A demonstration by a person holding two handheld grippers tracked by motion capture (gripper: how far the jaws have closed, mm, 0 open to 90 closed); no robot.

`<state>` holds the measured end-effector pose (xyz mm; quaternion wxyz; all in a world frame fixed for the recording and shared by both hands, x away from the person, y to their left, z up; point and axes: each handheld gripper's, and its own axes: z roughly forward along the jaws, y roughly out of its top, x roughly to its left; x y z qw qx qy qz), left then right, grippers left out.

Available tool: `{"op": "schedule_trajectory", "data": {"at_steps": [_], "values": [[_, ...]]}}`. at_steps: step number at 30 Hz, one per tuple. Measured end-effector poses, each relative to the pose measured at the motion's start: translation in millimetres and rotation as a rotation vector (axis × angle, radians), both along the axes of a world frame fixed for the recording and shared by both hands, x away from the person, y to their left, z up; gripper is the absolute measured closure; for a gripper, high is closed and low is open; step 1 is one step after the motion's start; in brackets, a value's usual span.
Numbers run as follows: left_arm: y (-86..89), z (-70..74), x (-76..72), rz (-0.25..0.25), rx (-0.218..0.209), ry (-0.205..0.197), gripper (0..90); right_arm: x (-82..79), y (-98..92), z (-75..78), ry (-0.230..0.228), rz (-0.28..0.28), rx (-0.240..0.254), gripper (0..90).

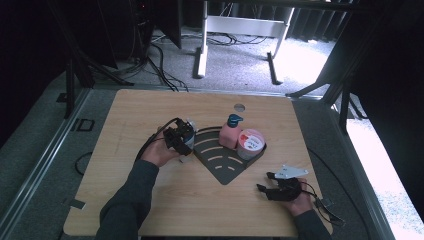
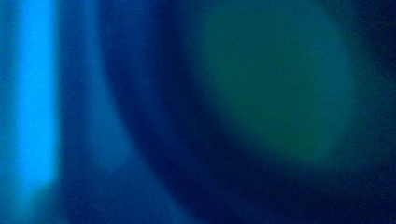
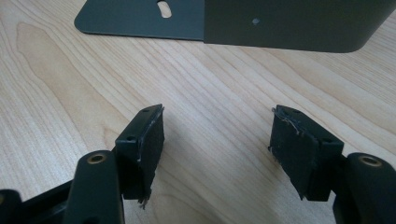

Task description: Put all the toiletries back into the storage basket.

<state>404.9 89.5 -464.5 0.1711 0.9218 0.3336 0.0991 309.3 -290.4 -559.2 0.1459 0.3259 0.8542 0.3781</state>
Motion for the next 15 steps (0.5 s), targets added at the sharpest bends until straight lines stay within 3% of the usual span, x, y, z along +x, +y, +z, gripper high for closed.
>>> {"op": "schedule_trajectory", "data": {"at_steps": [10, 15], "values": [[2.9, 1.3, 0.6, 0.032, 0.006, 0.005, 55.5, 0.0, 0.0, 0.0, 0.000, -0.001, 0.000, 34.7], [7.3, 6.2, -1.0, 0.038, -0.021, 0.005, 55.4, 0.0, 0.0, 0.0, 0.000, 0.000, 0.000, 34.8]]}}
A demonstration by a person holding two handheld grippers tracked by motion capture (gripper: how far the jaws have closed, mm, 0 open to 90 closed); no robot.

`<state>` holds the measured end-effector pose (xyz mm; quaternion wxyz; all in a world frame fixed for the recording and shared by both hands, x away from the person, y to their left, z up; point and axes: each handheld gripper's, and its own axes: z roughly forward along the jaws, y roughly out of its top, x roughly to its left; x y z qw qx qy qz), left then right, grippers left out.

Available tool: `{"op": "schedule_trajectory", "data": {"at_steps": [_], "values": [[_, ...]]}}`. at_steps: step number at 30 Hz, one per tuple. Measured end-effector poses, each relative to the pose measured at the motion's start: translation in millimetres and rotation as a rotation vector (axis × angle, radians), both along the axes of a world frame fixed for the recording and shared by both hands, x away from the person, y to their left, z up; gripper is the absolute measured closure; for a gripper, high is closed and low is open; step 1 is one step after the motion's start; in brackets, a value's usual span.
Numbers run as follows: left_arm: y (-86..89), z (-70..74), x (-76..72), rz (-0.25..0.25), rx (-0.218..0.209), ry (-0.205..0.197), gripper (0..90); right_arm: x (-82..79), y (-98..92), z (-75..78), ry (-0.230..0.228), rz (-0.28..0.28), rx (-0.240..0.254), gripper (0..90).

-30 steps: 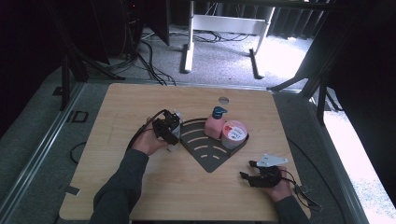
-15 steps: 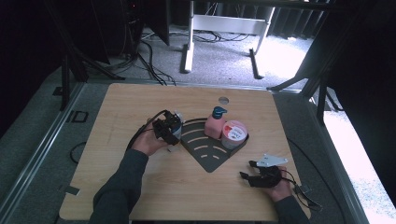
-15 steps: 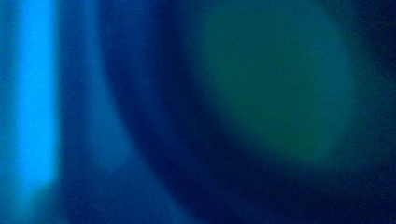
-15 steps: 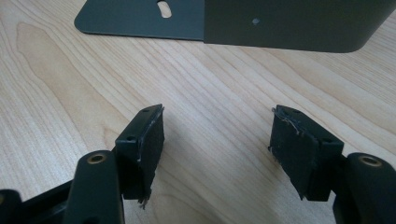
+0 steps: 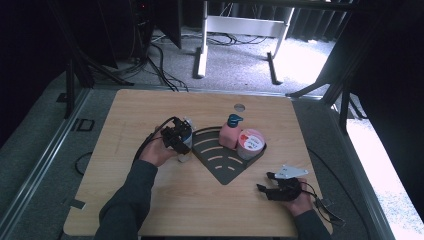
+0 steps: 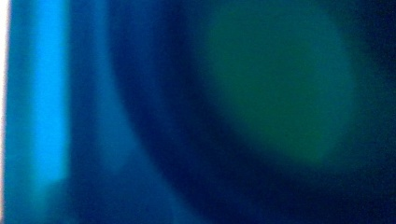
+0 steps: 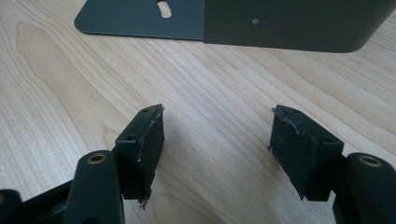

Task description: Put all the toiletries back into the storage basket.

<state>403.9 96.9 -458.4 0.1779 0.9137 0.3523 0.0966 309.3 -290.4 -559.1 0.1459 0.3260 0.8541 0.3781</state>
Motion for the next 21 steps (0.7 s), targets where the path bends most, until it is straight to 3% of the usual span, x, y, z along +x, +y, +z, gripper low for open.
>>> {"op": "schedule_trajectory", "data": {"at_steps": [21], "values": [[5.7, 17.2, -8.7, 0.007, -0.021, -0.040, 55.3, 0.0, 0.0, 0.0, 0.000, 0.000, 0.000, 34.7]]}}
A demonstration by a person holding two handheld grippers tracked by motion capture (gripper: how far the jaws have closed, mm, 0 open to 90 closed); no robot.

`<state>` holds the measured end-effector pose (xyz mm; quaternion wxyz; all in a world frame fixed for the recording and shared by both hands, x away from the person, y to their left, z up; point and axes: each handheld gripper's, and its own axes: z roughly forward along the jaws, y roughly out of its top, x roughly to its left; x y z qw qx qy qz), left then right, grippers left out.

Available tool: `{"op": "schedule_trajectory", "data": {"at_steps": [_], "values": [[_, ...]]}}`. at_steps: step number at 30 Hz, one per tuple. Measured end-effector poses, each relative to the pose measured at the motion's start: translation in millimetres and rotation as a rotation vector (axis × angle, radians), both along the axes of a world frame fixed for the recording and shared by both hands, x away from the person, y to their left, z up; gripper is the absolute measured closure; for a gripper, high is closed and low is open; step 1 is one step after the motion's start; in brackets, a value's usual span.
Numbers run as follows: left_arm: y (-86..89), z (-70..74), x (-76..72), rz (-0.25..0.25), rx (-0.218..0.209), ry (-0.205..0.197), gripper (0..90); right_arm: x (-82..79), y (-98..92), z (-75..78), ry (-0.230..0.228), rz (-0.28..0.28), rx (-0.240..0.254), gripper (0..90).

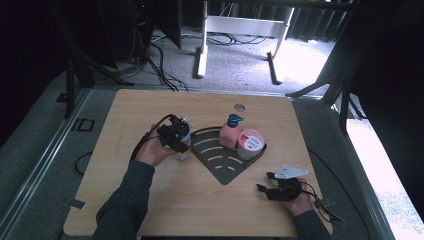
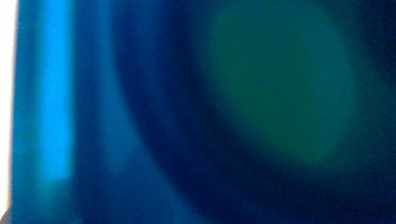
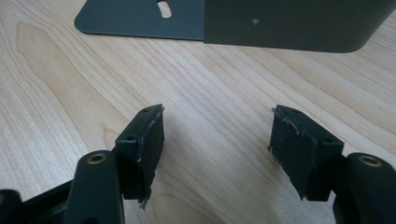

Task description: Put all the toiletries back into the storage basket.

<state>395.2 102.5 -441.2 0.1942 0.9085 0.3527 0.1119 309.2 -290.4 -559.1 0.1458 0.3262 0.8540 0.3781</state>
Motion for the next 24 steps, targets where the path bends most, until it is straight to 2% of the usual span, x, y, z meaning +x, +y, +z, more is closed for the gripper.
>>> {"op": "schedule_trajectory", "data": {"at_steps": [12, 24], "values": [[-2.5, 8.1, -0.3, -0.003, -0.012, -0.009, 55.2, 0.0, 0.0, 0.0, 0.000, 0.000, 0.000, 34.7], [-8.0, 18.6, 0.2, -0.003, -0.014, -0.036, 55.3, 0.0, 0.0, 0.0, 0.000, 0.000, 0.000, 34.7]]}}
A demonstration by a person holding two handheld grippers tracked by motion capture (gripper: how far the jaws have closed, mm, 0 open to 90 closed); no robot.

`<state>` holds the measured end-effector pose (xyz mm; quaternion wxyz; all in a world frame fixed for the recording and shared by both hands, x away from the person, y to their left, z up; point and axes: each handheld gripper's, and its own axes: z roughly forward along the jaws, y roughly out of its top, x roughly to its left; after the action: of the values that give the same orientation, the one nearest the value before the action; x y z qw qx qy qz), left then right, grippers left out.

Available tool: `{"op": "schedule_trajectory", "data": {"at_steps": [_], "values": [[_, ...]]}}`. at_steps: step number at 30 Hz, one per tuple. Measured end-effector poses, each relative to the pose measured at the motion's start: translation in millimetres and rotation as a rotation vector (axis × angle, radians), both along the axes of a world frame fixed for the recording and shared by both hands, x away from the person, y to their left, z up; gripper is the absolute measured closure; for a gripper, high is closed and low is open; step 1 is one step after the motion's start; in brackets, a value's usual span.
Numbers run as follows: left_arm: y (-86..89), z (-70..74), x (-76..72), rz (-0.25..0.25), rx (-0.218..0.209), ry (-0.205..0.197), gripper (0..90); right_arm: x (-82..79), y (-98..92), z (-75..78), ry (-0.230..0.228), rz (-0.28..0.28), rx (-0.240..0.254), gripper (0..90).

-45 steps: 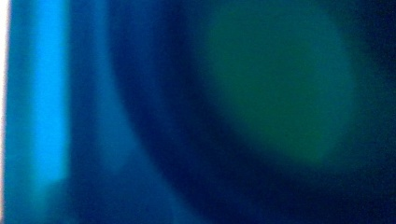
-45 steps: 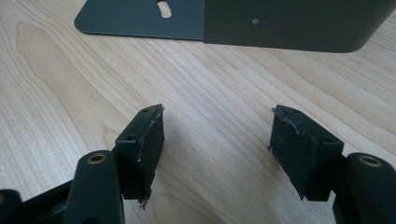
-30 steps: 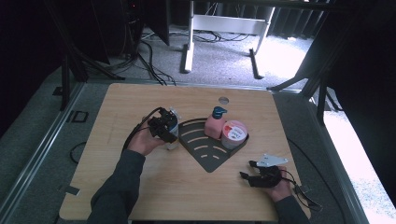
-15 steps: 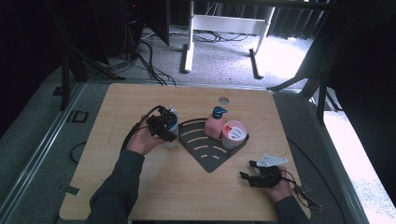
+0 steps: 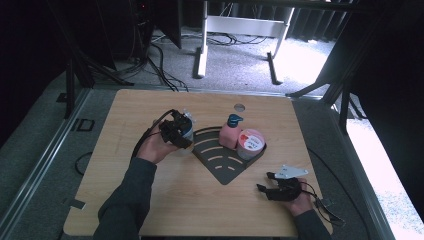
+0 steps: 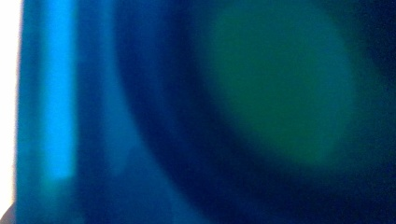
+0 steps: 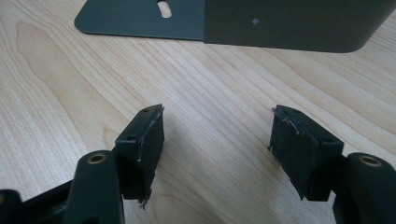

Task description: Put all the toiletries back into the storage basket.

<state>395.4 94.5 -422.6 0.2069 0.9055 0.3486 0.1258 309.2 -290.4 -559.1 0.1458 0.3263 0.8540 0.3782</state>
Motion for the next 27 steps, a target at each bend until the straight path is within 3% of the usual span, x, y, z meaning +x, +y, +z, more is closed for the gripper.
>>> {"op": "schedule_trajectory", "data": {"at_steps": [27], "values": [[-20.4, 3.1, 8.9, -0.007, -0.025, -0.020, 55.3, 0.0, 0.0, 0.0, 0.000, 0.000, 0.000, 34.7]]}}
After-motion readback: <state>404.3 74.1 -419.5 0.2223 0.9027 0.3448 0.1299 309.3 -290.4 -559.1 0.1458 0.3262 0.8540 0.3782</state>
